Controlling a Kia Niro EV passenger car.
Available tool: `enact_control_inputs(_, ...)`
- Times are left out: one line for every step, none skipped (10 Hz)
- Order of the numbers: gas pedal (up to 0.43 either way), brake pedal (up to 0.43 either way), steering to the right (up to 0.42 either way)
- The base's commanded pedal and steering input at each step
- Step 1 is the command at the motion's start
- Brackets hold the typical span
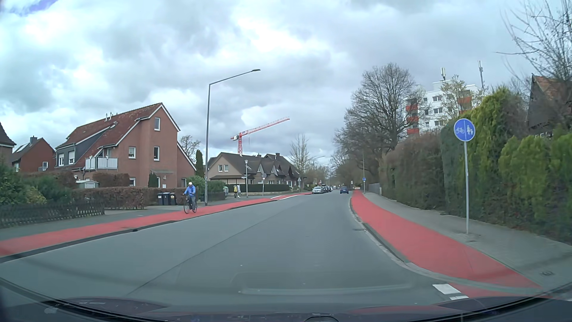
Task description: Follow the waypoints while adhering to traffic rules and regulations
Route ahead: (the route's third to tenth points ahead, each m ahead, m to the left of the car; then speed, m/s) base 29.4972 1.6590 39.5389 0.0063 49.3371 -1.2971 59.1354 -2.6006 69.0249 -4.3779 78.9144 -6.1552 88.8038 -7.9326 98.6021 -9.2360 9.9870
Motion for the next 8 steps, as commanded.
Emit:
enact_control_inputs(0.197, 0.000, 0.012)
enact_control_inputs(0.209, 0.000, 0.014)
enact_control_inputs(0.209, 0.000, 0.016)
enact_control_inputs(0.209, 0.000, 0.020)
enact_control_inputs(0.209, 0.000, 0.021)
enact_control_inputs(0.209, 0.000, 0.021)
enact_control_inputs(0.209, 0.000, 0.021)
enact_control_inputs(0.197, 0.000, 0.022)
